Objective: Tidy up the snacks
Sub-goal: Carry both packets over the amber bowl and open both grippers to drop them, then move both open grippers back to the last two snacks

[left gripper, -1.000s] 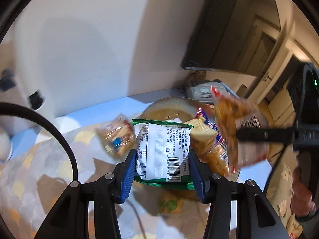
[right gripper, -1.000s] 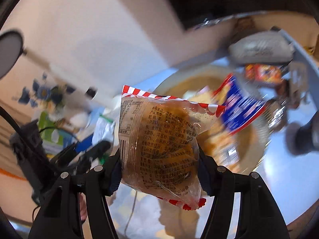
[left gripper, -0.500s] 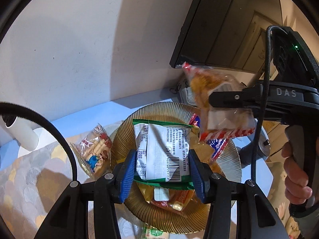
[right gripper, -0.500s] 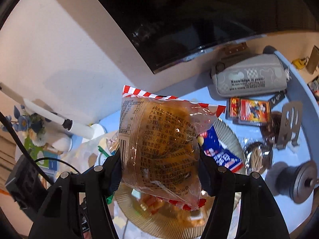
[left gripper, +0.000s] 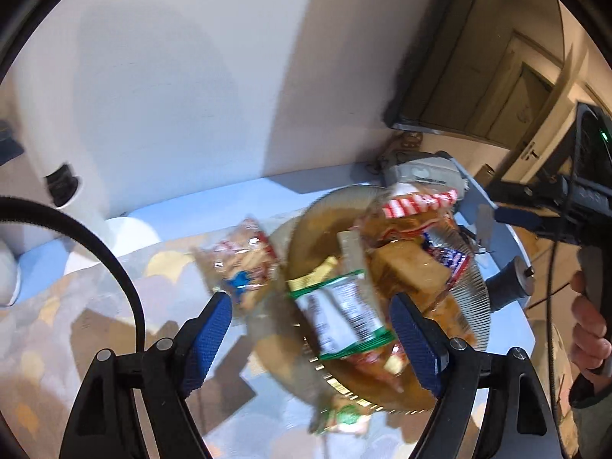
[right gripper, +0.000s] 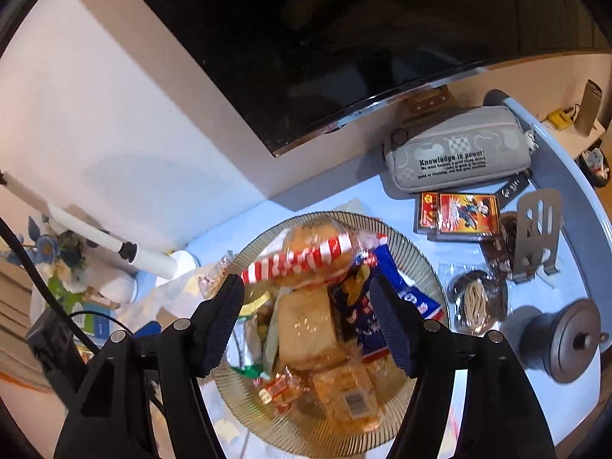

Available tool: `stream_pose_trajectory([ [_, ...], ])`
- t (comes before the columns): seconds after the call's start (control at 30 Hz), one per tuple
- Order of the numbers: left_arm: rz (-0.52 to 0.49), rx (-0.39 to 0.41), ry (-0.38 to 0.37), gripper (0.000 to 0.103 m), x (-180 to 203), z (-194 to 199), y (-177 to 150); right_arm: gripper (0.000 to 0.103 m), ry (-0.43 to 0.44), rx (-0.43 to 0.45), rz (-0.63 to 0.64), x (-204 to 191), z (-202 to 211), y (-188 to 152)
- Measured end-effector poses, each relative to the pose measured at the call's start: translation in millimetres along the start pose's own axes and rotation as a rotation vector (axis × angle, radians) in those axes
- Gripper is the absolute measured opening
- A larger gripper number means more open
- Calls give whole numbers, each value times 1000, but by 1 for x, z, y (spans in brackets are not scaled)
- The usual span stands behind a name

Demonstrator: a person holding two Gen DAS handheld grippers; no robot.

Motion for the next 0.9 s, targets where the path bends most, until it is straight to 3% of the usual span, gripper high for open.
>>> stream_pose_trajectory([
  [0.23, 15, 8, 24, 83, -30, 16, -2, 68, 41, -10, -2, -22, 13, -28],
  [0.53, -17, -17, -6, 83, -42, 23, -7, 68, 82, -30, 53, -52, 34, -68],
  [0.67, -42, -34, -26, 83, -46, 21, -11, 68, 104, 14, 4, -63, 49, -88],
  [0.73, -56, -45, -40, 83, -48, 19, -12, 74, 130, 29, -20, -73, 56, -101],
  [0.9, -127, -95, -72, 83, -57, -5, -13, 75, 111, -1, -4, -98, 59, -155],
])
Point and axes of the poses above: each gripper's, at about its wrist camera, not at the fingertips, and z roughly against the way its jaws point, x to its right, y to its top, the point moved 5 cm from there along -z, roughly the way its jaws point, and after that the axes turned 15 degrees about x, right-handed, at the moved point
